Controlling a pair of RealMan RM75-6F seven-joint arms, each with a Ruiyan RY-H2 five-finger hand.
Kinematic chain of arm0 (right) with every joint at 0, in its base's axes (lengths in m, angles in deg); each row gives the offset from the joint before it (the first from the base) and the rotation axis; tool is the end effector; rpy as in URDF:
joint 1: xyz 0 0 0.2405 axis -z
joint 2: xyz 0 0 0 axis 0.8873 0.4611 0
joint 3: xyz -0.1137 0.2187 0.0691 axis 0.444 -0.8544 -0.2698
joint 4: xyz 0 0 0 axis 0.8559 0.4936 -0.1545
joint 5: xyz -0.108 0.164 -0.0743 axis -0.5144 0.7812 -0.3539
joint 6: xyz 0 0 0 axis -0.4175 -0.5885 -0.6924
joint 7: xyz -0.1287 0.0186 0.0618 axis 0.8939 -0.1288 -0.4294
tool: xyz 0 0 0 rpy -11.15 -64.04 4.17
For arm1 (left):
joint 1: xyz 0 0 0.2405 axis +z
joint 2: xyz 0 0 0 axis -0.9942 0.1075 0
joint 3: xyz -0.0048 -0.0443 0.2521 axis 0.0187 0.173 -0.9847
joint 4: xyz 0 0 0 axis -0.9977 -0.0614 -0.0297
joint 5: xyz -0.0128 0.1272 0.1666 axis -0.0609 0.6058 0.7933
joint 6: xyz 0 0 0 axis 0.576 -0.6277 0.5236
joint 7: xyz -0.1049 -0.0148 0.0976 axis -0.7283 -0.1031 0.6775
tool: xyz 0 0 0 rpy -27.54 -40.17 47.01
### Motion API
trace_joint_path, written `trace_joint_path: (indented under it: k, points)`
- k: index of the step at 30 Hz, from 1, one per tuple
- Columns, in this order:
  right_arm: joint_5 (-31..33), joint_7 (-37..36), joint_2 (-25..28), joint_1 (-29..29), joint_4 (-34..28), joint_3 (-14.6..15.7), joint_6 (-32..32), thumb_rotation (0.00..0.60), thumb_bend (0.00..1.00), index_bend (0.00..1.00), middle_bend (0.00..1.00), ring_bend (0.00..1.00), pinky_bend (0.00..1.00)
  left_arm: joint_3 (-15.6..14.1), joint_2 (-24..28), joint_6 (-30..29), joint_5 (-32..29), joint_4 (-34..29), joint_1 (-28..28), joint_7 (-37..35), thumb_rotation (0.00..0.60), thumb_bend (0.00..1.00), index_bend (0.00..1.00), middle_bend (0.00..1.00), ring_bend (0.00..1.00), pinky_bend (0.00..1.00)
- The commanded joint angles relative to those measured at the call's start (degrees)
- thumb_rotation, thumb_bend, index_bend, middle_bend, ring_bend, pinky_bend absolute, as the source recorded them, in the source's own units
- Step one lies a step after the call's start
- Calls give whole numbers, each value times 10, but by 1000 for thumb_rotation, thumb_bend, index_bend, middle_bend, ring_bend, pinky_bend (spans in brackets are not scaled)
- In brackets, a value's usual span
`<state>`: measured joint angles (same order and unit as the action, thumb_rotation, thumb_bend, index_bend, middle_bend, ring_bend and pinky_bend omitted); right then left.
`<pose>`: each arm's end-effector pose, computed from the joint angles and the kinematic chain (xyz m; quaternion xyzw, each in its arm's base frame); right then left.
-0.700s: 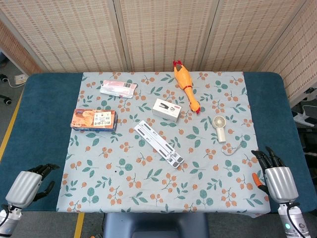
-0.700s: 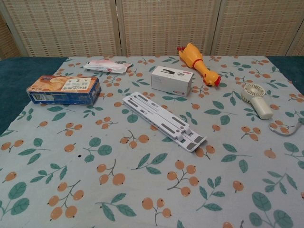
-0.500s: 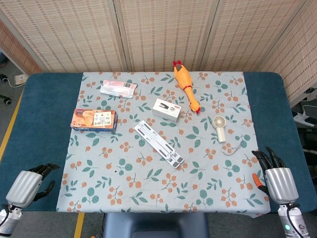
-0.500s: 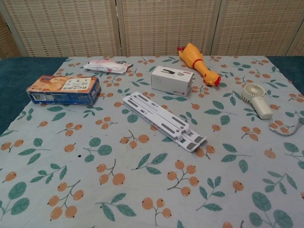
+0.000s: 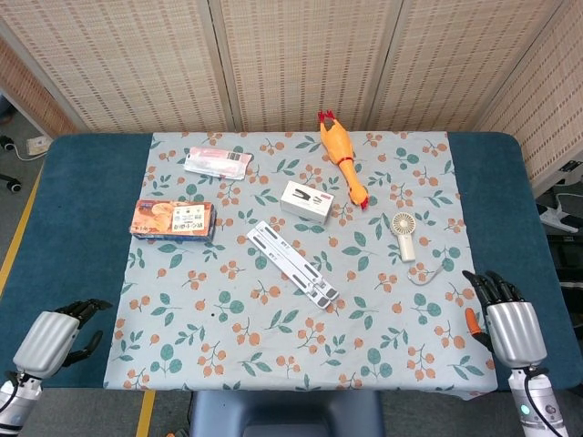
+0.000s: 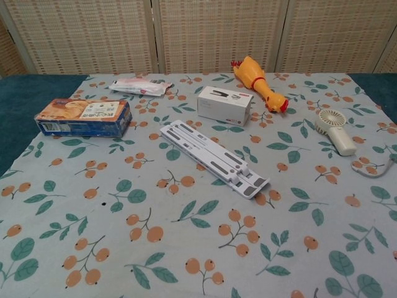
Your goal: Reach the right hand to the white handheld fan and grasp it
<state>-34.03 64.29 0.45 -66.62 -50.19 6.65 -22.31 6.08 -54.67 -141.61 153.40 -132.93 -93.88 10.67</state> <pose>-0.2994 -0.1752 0.1142 0.6207 -0.3340 0.3939 0.5899 -0.3060 0.1829 0.1357 -0.6932 -0.3629 -0.3879 0.4872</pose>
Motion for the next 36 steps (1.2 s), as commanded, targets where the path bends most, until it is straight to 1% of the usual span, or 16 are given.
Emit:
trace_joint_path:
  k: [1,3,5,7,10,14,19,27,31,36]
  points:
    - [20,-22,-12,-12,10,-19,11,600,579,164,463,387,477,-1,7,-16,2,-7,8,-5,600,427,292,332,382,593]
    - [40,-15,-7,-25,3,-29,37,600,632,165,535,466,543,-1,11,-23,0,-10,12,-6,600,427,292,333,383,592]
    - [68,6,5,-45,-14,-41,79,600,679,164,595,530,589,1,14,-30,-3,-16,16,-7,600,428,292,333,383,592]
    - [107,43,18,-66,-35,-54,126,600,711,156,618,552,606,3,15,-33,-5,-18,17,-3,600,427,292,333,382,592]
    - [170,92,33,-98,-65,-72,190,600,753,127,621,555,610,2,14,-26,-7,-20,16,4,600,427,292,333,382,592]
    - [254,132,48,-135,-91,-91,258,600,798,101,622,555,611,0,16,-19,-7,-24,16,13,600,427,293,334,382,592]
    - [326,172,37,-172,-95,-102,290,600,804,83,623,556,611,2,17,-22,-9,-25,17,10,600,427,293,333,382,592]
    - [432,211,12,-227,-90,-100,336,600,809,66,626,565,617,2,18,-18,-7,-25,15,7,600,427,294,333,383,592]
    - [465,212,0,-244,-87,-95,346,600,810,46,628,572,626,3,18,-22,-7,-22,16,0,600,427,296,334,383,592]
    - [488,208,-9,-257,-81,-85,350,600,810,40,630,573,625,2,20,-25,-5,-22,18,-5,600,427,298,334,382,592]
